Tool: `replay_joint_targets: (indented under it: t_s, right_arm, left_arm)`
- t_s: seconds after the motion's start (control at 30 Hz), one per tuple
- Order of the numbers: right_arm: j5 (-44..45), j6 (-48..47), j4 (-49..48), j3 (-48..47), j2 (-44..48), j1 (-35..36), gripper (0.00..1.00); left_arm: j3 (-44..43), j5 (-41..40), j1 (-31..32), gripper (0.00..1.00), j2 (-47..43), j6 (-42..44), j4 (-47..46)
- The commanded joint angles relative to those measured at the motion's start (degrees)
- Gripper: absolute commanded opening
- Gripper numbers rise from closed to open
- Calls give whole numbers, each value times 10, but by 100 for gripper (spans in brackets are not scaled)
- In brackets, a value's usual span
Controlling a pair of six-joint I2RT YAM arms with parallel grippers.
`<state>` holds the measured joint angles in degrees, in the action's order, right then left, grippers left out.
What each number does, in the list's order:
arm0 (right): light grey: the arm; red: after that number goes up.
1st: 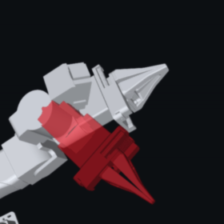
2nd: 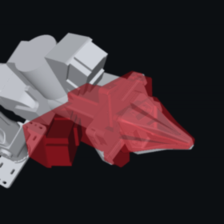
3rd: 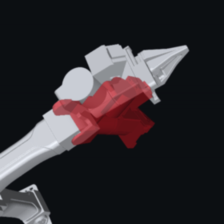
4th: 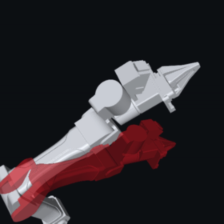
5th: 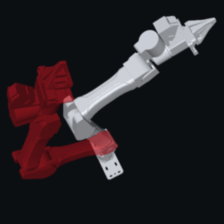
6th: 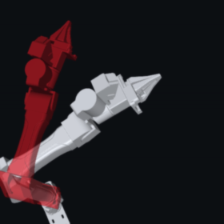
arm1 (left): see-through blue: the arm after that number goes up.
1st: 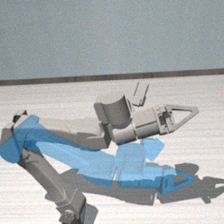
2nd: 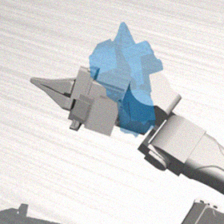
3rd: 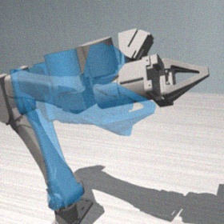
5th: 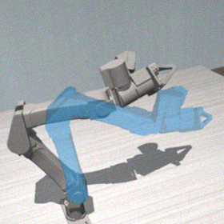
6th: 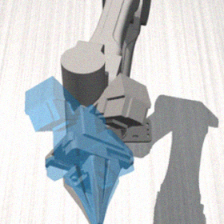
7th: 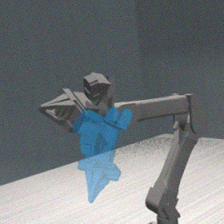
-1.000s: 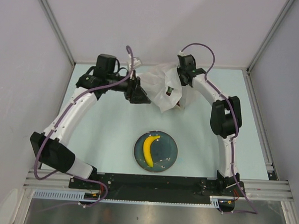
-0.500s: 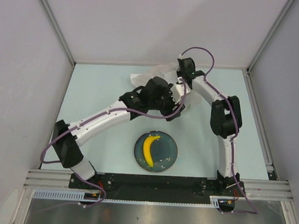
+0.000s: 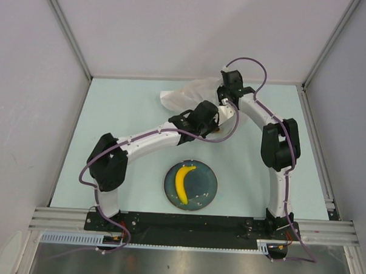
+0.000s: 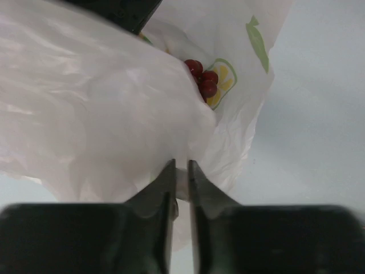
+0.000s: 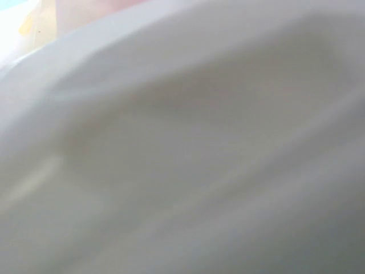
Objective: Take the fake fruits out of the plastic bag
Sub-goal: Take out the fake fruit from the plastic bag.
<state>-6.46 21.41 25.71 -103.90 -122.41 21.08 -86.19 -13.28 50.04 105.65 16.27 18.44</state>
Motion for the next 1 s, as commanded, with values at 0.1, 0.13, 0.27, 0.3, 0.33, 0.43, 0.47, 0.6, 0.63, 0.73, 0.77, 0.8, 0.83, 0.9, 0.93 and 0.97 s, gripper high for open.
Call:
replay_joint_targets:
  t_s: [0.1,0.13,0.27,0.3,0.33,0.43,0.47,0.6,0.63,0.73,0.77,0.8,0.83,0.9,0.93,0.97]
  right_arm:
    - [-13,-9,-23,-5,69,-7,0]
    - [-14,-14,-17,-3,77,-7,0]
    - [-10,-38,-1,39,148,-3,0]
    - [-8,-47,0,63,161,-3,0]
    - [-7,-50,3,75,175,-4,0]
    - [-15,-65,7,125,224,-5,0]
    - [-20,-70,7,140,236,-4,0]
    - [-64,-131,0,197,287,18,0]
    - [-76,-169,-1,221,306,22,0]
    - [-113,-224,1,248,347,48,0]
    - [-123,-266,3,266,357,57,0]
    - [-144,-287,7,274,365,64,0]
    - [-146,-309,8,283,377,71,0]
    - [-160,-364,4,318,413,91,0]
    - [-166,-382,-1,335,428,97,0]
    - [-178,-399,-6,351,460,105,0]
  left_arm:
    - [-30,38,-43,0,-38,-29,15]
    - [-34,44,-52,0,-48,-33,19]
    - [-50,63,-94,0,-71,-29,33]
    - [-50,70,-100,0,-76,-32,33]
    - [-50,74,-107,0,-80,-34,34]
    - [-53,97,-126,0,-86,-41,36]
    - [-53,105,-132,1,-87,-46,37]
    - [-53,136,-135,0,-88,-69,43]
    - [-52,154,-135,0,-88,-71,42]
    - [-51,162,-135,0,-91,-84,45]
    - [-49,170,-135,0,-93,-84,45]
    - [-45,172,-135,0,-95,-83,44]
    - [-43,175,-135,0,-98,-84,45]
    - [-38,180,-135,0,-100,-84,46]
    - [-35,180,-135,0,-102,-85,47]
    - [-33,182,-135,0,-103,-86,47]
